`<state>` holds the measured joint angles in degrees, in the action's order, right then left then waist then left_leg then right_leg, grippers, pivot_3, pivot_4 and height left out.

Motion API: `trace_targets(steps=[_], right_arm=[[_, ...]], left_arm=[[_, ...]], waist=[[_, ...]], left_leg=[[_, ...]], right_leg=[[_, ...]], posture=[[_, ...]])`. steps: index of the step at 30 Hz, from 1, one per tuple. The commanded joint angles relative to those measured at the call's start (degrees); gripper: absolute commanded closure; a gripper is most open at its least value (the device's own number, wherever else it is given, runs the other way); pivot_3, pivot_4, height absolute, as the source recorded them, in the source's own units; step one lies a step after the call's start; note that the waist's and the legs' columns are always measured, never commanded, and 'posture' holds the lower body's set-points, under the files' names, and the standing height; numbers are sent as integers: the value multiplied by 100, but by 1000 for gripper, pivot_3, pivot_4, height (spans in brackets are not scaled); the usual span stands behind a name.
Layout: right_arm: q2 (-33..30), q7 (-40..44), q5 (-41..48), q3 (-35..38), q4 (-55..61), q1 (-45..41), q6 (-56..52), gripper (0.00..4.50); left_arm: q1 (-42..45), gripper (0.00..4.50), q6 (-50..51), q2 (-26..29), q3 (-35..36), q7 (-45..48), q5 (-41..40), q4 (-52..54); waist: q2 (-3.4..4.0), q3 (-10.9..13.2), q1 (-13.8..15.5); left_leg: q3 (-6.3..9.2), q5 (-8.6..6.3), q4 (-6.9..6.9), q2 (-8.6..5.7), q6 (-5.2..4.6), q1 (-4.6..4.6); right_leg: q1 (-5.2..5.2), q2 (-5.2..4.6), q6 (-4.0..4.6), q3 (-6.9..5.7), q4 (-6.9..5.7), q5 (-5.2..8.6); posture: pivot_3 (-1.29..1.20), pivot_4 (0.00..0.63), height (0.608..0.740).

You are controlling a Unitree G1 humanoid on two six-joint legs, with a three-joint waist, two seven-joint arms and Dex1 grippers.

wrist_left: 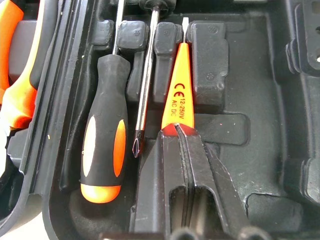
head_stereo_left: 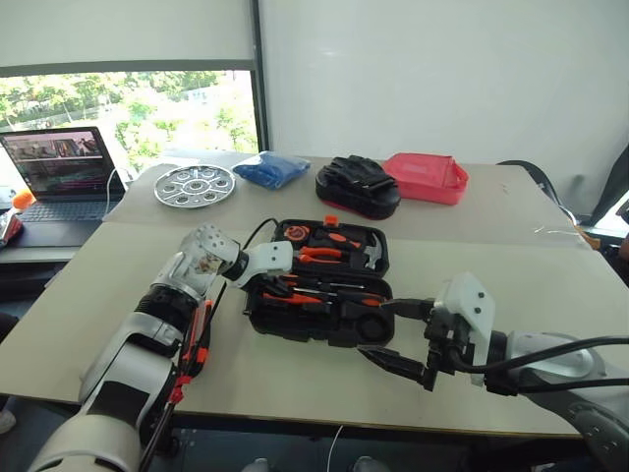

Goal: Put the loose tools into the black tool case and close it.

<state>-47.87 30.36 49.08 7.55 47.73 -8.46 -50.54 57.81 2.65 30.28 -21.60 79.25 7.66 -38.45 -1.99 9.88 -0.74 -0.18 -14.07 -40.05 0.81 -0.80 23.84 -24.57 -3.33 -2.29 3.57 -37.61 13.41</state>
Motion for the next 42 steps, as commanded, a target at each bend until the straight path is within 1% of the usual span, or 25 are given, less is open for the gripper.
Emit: trace_targets(steps=[1,4,7,9,10,11,12,13,15,16,19,20,21,23,25,27,29,32,34,38,41,42], right_arm=[[-32,2,128,140,103,-51,29,0],[-45,-19,140,131,97,-69,31,0],[-145,84,132,163,23,-199,57,0],[-228,180,143,207,-63,-317,70,0],[-275,243,141,216,-123,-400,80,0],[-318,304,139,223,-180,-468,92,0],[-362,378,125,213,-244,-551,113,0],[-402,457,111,211,-304,-614,134,0],[-462,669,60,152,-461,-806,211,0],[-479,756,39,123,-529,-884,244,0],[-462,1028,-94,-72,-774,-1185,374,0],[-439,1120,-150,-163,-864,-1297,421,0],[-426,1194,-191,-213,-926,-1360,458,0],[-369,1433,-336,-438,-1123,-1571,601,0],[-319,1579,-444,-577,-1273,-1714,688,0],[-270,1696,-519,-658,-1380,-1811,747,0],[-236,1803,-560,-713,-1441,-1866,789,0],[-202,1913,-580,-736,-1472,-1880,798,0],[-170,1972,-520,-733,-1479,-1888,745,0],[-134,2015,-393,-691,-1409,-1868,635,0],[-93,1926,-510,-725,-1297,-1801,708,0],[-69,1882,-530,-733,-1273,-1781,711,0]], left_arm=[[29,4477,3,30,29,12,33,20],[-10,4477,355,140,260,150,-221,282],[-38,4477,1156,410,731,195,-653,739],[-185,3973,1764,634,1002,209,-923,1212],[-321,3864,2124,800,1150,197,-1056,1541],[-476,3396,2431,962,1284,193,-1181,1879],[-709,3092,2759,1179,1452,170,-1296,2278],[-937,2695,3056,1369,1604,121,-1402,2652],[-1683,2175,3670,1823,2123,-78,-1617,3482],[-1990,1726,3914,1983,2332,-197,-1704,3794],[-3003,763,4560,2366,3077,-519,-1966,4601],[-3396,284,4725,2476,3377,-601,-2034,4841],[-3655,11,4842,2547,3569,-680,-2105,5019],[-4780,11,5033,2669,4510,-678,-2122,5394],[-5603,11,5031,2718,5198,-630,-2176,5596],[-6246,11,4927,2732,5707,-633,-2186,5631],[-6785,11,4795,2741,6049,-679,-2114,5581],[-7160,11,4833,2750,6271,-714,-2267,5660],[-7112,11,5147,2775,6288,-798,-2511,5863],[-6792,11,6184,3035,6126,-957,-3130,6329],[-5928,11,7492,3353,5419,-1629,-3395,6579],[-5476,11,7887,3327,5129,-1947,-3377,6534]], waist=[[0,0,-2],[0,0,-4],[0,0,-35],[0,0,-67],[0,0,-76],[0,0,-77],[1,0,-86],[1,0,-101],[1,0,-132],[2,0,-162],[0,1,-169],[0,1,-163],[0,2,-151],[-1,2,-147],[0,2,-155],[-1,2,-150],[-1,2,-122],[-1,2,-41],[-1,2,-3],[-4,0,7],[-3,1,-4],[-3,1,-5]], left_leg=[[0,0,3,0,0,-9],[0,-1,5,1,-1,-13],[1,-1,7,3,-1,-11],[4,-1,8,4,-1,-10],[8,-1,10,6,-1,-11],[14,-1,12,5,-1,-13],[14,-1,13,6,-1,-14],[15,-1,15,6,-1,-16],[22,-2,23,7,-2,-25],[25,-2,24,9,-2,-26],[29,-4,28,13,-5,-35],[31,-4,27,15,-5,-35],[30,-3,27,16,-4,-38],[29,-3,27,17,-4,-45],[22,-5,35,19,-4,-55],[20,-5,39,24,-4,-55],[22,-5,40,26,-3,-55],[23,-5,40,25,-3,-59],[21,-5,41,26,-3,-59],[23,-5,40,26,-2,-57],[22,-5,43,25,-2,-58],[22,-5,44,24,-2,-58]], right_leg=[[12,0,0,-1,4,0],[17,0,-1,-1,6,1],[12,2,-1,-1,6,1],[9,2,-1,-1,5,1],[8,3,-1,0,4,1],[9,3,0,-1,4,1],[9,3,0,-1,5,1],[9,3,0,1,5,1],[11,1,0,8,5,2],[11,1,0,8,6,2],[12,1,2,14,6,4],[12,1,2,11,6,4],[15,-2,2,11,6,4],[21,-5,1,11,9,5],[27,-10,0,15,16,6],[23,-10,2,15,20,7],[23,-12,5,11,20,7],[31,-17,5,8,29,7],[35,-18,4,8,45,7],[38,-20,1,6,48,5],[34,-17,1,7,45,4],[35,-14,1,7,44,4]], posture=[[0,150,740],[0,150,740],[0,150,740],[0,150,740],[0,150,740],[0,150,740],[0,150,740],[0,150,740],[0,150,740],[0,150,740],[0,150,740],[0,150,740],[0,150,740],[0,150,740],[0,150,740],[0,150,740],[0,150,740],[0,150,740],[0,150,740],[0,150,740],[0,150,740],[0,150,740]])
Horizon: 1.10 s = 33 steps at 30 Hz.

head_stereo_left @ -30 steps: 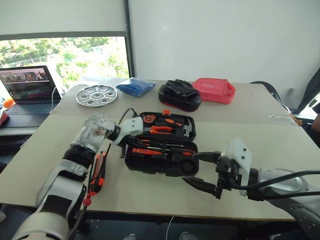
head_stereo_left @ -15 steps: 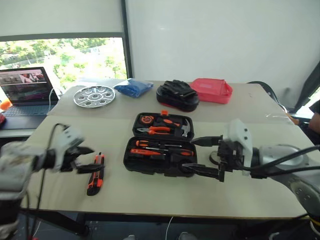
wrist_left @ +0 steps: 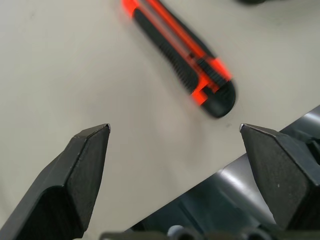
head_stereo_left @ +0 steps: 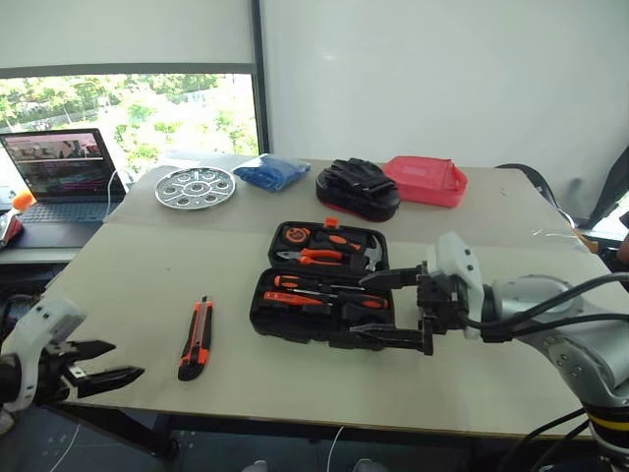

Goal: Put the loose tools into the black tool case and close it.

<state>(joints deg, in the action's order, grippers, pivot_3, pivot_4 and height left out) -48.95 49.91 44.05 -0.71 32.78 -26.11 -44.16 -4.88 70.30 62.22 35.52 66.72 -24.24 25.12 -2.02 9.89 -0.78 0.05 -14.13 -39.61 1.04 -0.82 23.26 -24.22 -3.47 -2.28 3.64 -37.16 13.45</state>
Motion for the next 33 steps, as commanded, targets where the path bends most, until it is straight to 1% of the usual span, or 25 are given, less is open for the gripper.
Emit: trace_targets(steps=[1,4,7,11,14,17,21,26,27,29,30,33], right_arm=[[65,-108,-31,87,244,-1,66,0],[112,-193,-51,68,334,78,56,0],[157,-302,-53,54,481,212,46,0],[254,-500,-44,27,682,389,20,0],[339,-666,-17,4,812,477,-18,0],[422,-850,-1,-27,995,659,-59,0],[475,-1024,3,-38,1082,687,-116,0],[529,-1198,39,-24,1123,642,-189,0],[515,-1213,32,-20,1134,640,-188,0],[481,-1218,6,-21,1148,639,-172,0],[465,-1214,-9,-24,1151,637,-162,0],[430,-1198,2,7,1148,604,-165,0]], left_arm=[[1223,11,1452,55,-830,-1015,-140,96],[2084,11,2130,-39,-1569,-1633,-180,-37],[2496,11,2220,-117,-2123,-2107,-445,-207],[2944,11,2220,-412,-2720,-2891,-646,-592],[3283,11,2220,-736,-2950,-3348,-797,-870],[3755,11,2220,-1107,-3245,-3807,-899,-1363],[3884,11,2220,-1296,-3533,-4209,-1237,-1653],[3846,11,2220,-1322,-3725,-4651,-1747,-1771],[3823,439,2220,-1339,-3731,-4744,-1887,-1795],[3801,705,2220,-1348,-3759,-4908,-2074,-1817],[3793,1151,2220,-1339,-3782,-4983,-2148,-1819],[3767,2183,2220,-1313,-3807,-5192,-2399,-1893]], waist=[[0,0,-5],[-1,0,-15],[-2,-1,-45],[-2,-1,-36],[-4,0,-13],[-7,-1,8],[-10,-1,0],[-6,-4,1],[-6,-4,5],[-5,-5,9],[-5,-5,10],[-4,-6,10]], left_leg=[[0,0,0,-1,0,0],[-1,0,-1,-11,0,1],[-2,-1,6,-12,-1,2],[-2,-1,21,-13,0,4],[0,0,21,-16,0,4],[0,0,20,-19,1,2],[1,0,21,-20,2,4],[2,1,21,-20,2,-9],[2,1,21,-20,2,-11],[2,1,20,-21,2,-12],[1,1,20,-22,2,-12],[1,1,21,-23,2,-11]], right_leg=[[0,3,0,0,0,0],[0,8,-2,1,-2,-1],[-4,8,-1,5,-2,-2],[-12,7,0,7,0,-2],[-10,4,0,7,2,-2],[-8,3,-1,7,2,-2],[-9,2,-1,7,2,-2],[-1,2,0,9,-2,-2],[2,1,0,10,-2,-2],[4,-1,-1,10,-1,-2],[5,-2,-1,10,-1,-2],[4,-2,-1,10,1,-2]], posture=[[0,150,740],[0,150,740],[0,150,740],[0,150,740],[0,150,740],[0,150,740],[0,150,740],[0,150,740],[0,150,740],[0,150,740],[0,150,740],[0,150,740]])
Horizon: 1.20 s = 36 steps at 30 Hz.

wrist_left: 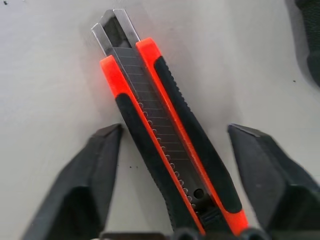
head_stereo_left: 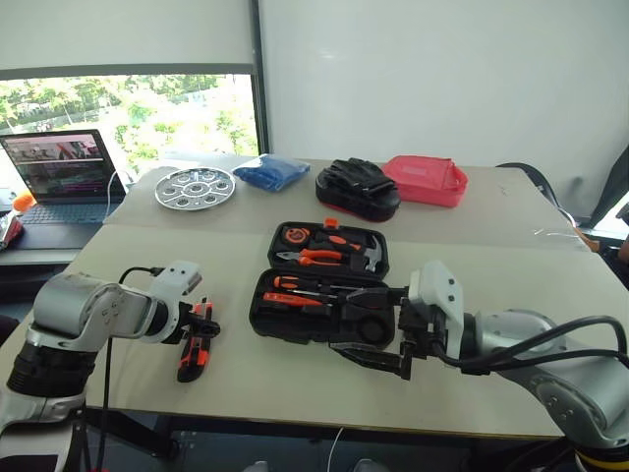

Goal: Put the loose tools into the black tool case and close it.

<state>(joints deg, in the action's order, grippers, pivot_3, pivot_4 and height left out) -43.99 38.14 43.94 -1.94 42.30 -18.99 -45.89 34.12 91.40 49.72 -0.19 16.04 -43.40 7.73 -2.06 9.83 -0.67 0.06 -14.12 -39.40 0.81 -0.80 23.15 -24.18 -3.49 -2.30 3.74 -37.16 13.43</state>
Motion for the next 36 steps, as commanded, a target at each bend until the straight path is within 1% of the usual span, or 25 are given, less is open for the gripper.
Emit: trace_targets(steps=[1,2,3,7,10,12,14,16,18,22,25,29,31,36], right_arm=[[-79,-16,30,148,201,-131,1,0],[-90,-14,48,163,208,-151,-5,0],[-99,-11,62,173,210,-166,-9,0],[-137,13,86,225,215,-160,-4,0],[-173,40,66,239,231,-63,33,0],[-210,81,151,272,253,23,5,0],[-277,178,377,363,306,134,-89,0],[-386,301,598,477,399,259,-126,0],[-484,339,605,524,430,327,-106,0],[-601,281,501,551,418,401,-82,0],[-623,233,502,590,414,415,-84,0],[-638,75,561,683,531,527,-133,0],[-640,-15,587,720,595,589,-160,0],[-659,-244,684,914,769,852,-234,0]], left_arm=[[-160,2506,110,-61,-231,-199,-514,-188],[-185,2858,110,-58,-224,-268,-538,-223],[-194,2974,110,-52,-221,-334,-578,-253],[-113,3025,110,82,-300,-317,-466,-396],[242,3030,-23,272,-525,45,-108,-528],[553,3031,-856,651,-1066,861,244,-539],[867,3033,-2085,997,-1634,1806,876,-667],[1245,3033,-3317,1149,-2126,2653,1617,-1044],[1641,3033,-4565,1129,-2513,3526,2272,-1490],[2466,3033,-5647,576,-2713,5074,2579,-2267],[2934,3033,-6388,108,-2889,5982,2902,-2733],[3425,3033,-7059,-637,-3289,7022,3335,-3097],[3512,3033,-7257,-931,-3414,7255,3548,-3162],[3536,3033,-7962,-1658,-3679,7274,4234,-3369]], waist=[[1,0,-3],[3,-2,-4],[5,-4,-4],[16,-12,-9],[16,-12,-12],[16,-12,-15],[15,-11,-17],[9,-7,-9],[8,-7,35],[7,-7,93],[7,-7,105],[5,-6,106],[5,-5,103],[5,-5,60]], left_leg=[[0,0,0,0,0,1],[0,0,0,1,0,0],[0,0,0,0,0,-1],[-2,0,1,-1,0,-2],[-4,0,2,-1,0,-5],[-8,1,2,-1,1,-5],[-16,2,3,-2,2,-3],[-35,5,6,-1,8,10],[-41,5,6,-2,8,18],[-45,4,6,-5,7,33],[-46,1,5,-4,0,45],[-40,0,-2,-5,-3,63],[-39,-2,-5,-4,-6,65],[-35,-6,-21,-2,-14,68]], right_leg=[[0,0,0,0,0,0],[0,0,0,0,0,0],[0,0,0,0,1,0],[1,1,0,1,2,0],[2,4,1,1,1,0],[2,7,1,1,1,0],[-1,9,2,1,1,1],[-9,11,6,-6,5,1],[-10,10,8,-10,10,1],[-10,8,4,-15,32,2],[-13,8,-1,-15,41,1],[-22,10,-3,-19,39,2],[-22,10,-4,-19,40,1],[-21,12,-5,-18,31,1]], posture=[[0,150,740],[0,150,740],[0,150,740],[0,150,740],[0,150,740],[0,150,740],[0,150,740],[0,150,740],[0,150,740],[0,150,740],[0,150,740],[0,150,740],[0,150,740],[0,150,740]])
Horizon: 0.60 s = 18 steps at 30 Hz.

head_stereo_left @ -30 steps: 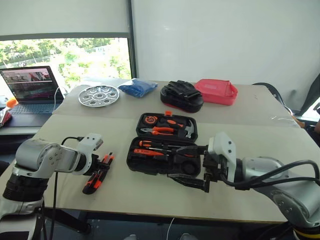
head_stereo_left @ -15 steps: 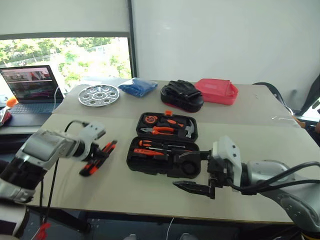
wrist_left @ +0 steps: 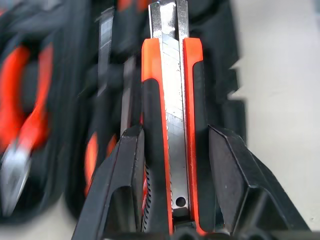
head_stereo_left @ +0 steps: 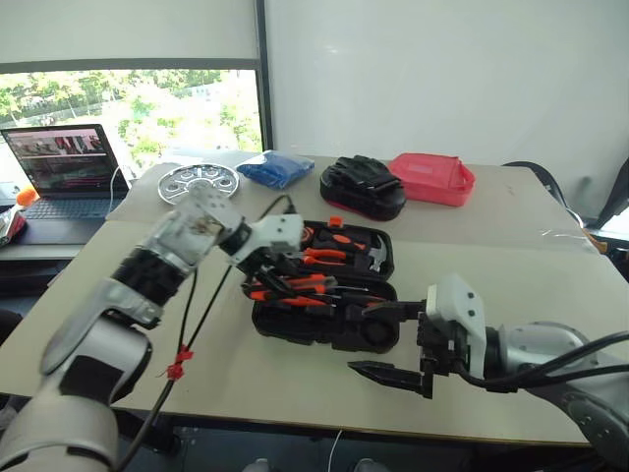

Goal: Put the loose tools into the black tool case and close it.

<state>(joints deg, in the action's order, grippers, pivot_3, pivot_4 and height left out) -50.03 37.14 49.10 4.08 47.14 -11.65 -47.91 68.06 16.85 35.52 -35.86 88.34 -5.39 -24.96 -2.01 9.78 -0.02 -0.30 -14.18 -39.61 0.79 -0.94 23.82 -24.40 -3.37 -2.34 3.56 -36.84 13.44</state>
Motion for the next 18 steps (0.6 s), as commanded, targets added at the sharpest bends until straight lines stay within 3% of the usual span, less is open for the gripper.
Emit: trace_targets(steps=[1,7,12,18], right_arm=[[-61,-176,181,332,308,151,-40,0],[-92,-443,318,536,478,391,-91,0],[-75,-615,379,585,566,465,-103,0],[-100,-707,424,598,543,469,-71,0]], left_arm=[[143,3033,-580,-308,-125,59,532,-155],[165,3033,-297,-883,-211,59,965,-341],[-4,3033,680,-852,-431,222,1390,53],[-278,3033,973,-800,-439,-28,1731,300]], waist=[[0,0,-15],[-1,1,-66],[-1,0,-96],[-1,0,-80]], left_leg=[[2,-2,-6,0,-4,0],[5,-3,-19,-1,-5,-1],[7,-4,-19,0,-7,-1],[14,-4,-20,1,-7,-6]], right_leg=[[2,0,-1,0,-5,0],[4,1,-5,3,-17,0],[3,5,-8,5,-20,1],[7,4,-8,6,-21,1]], posture=[[0,150,740],[0,150,740],[0,150,740],[0,150,740]])
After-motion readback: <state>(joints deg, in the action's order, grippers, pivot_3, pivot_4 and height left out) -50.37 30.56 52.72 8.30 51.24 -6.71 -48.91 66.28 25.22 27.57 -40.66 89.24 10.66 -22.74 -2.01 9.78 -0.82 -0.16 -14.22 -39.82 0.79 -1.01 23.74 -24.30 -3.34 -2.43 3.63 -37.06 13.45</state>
